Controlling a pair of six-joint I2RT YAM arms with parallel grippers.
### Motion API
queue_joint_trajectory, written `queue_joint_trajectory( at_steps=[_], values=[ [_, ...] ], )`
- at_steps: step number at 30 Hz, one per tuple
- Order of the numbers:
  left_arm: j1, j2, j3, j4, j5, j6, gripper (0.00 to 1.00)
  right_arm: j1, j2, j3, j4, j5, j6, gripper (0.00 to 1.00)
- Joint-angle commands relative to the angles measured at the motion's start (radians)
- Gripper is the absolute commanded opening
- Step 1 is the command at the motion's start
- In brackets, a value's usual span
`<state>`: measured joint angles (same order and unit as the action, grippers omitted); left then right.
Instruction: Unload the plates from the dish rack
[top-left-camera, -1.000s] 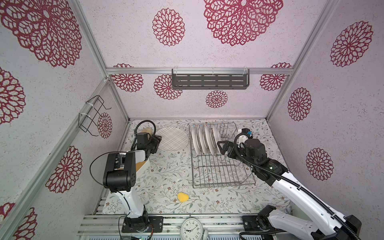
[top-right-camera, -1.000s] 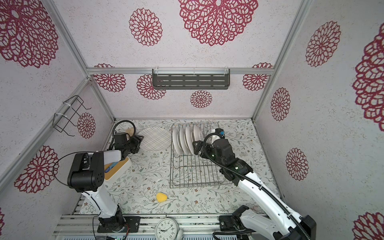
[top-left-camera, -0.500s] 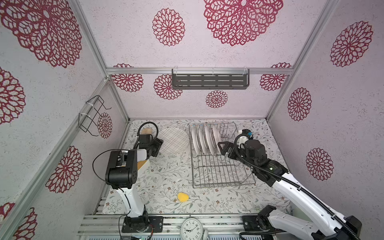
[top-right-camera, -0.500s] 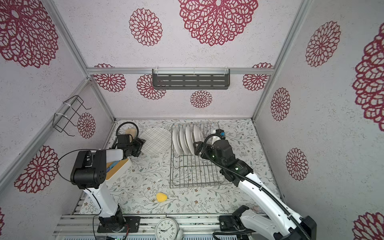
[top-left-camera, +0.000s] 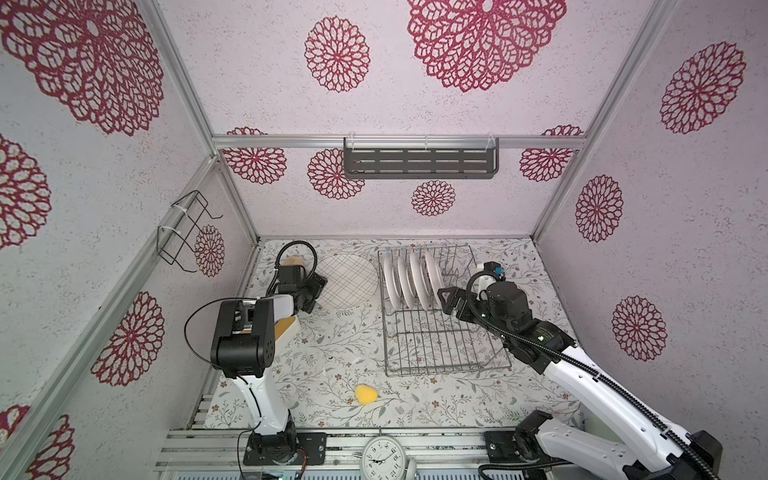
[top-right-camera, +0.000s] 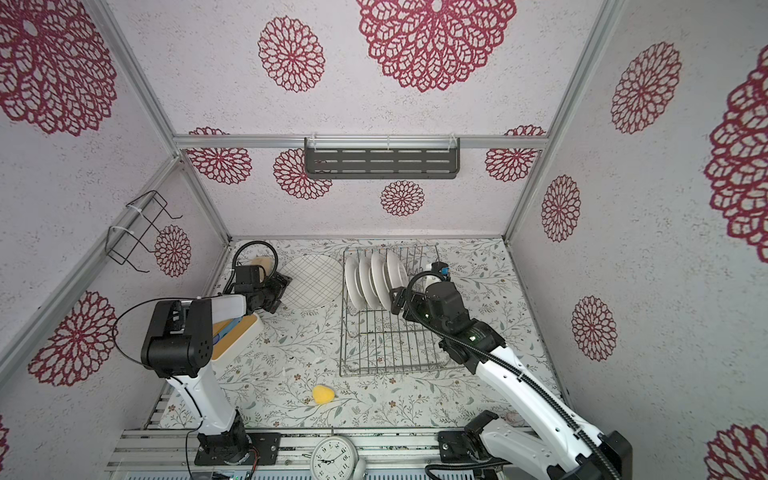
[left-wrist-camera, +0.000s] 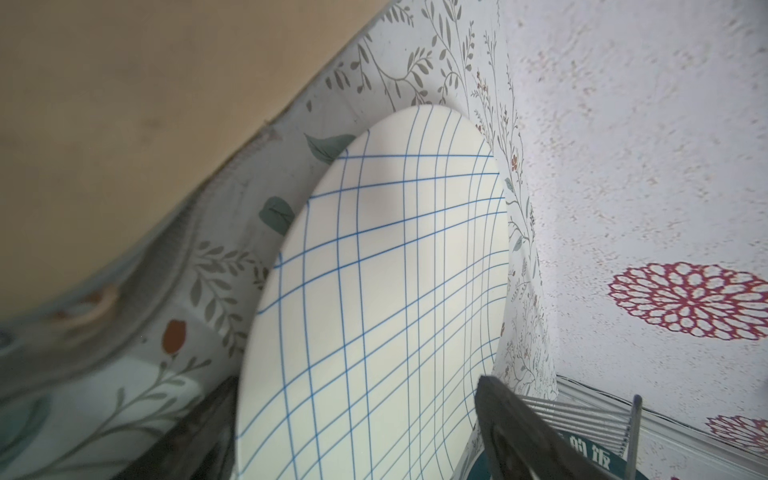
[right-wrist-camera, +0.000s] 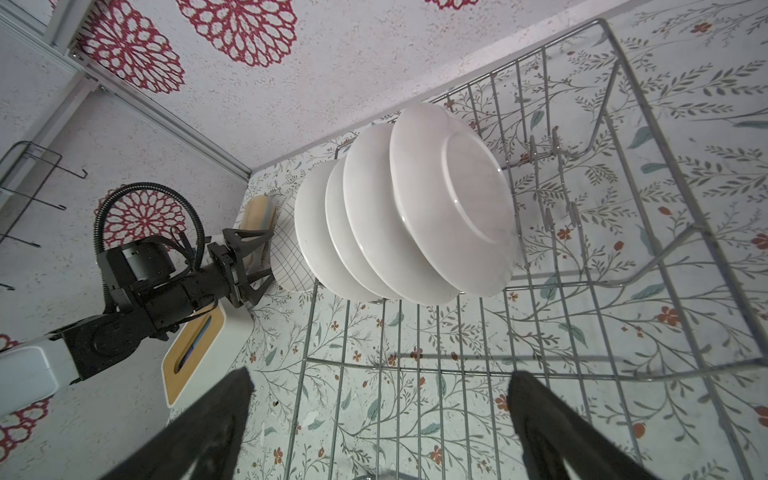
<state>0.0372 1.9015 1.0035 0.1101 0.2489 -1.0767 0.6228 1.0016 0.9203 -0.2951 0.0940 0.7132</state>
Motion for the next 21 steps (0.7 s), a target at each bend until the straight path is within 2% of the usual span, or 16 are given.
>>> queue_joint_trajectory(
  at_steps=[1, 14, 21],
  values=[
    [-0.006, -0.014, -0.003, -0.088, -0.051, 0.031, 0.91, 0.005, -0.013, 0.021, -0.034, 0.055, -0.042, 0.99],
    [-0.027, -0.124, -0.016, -0.183, -0.131, 0.097, 0.93, 0.004, -0.010, 0.029, -0.100, 0.120, -0.084, 0.99],
    [-0.043, -0.248, -0.008, -0.246, -0.158, 0.138, 0.93, 0.008, 0.063, 0.095, -0.171, 0.194, -0.143, 0.99]
  ],
)
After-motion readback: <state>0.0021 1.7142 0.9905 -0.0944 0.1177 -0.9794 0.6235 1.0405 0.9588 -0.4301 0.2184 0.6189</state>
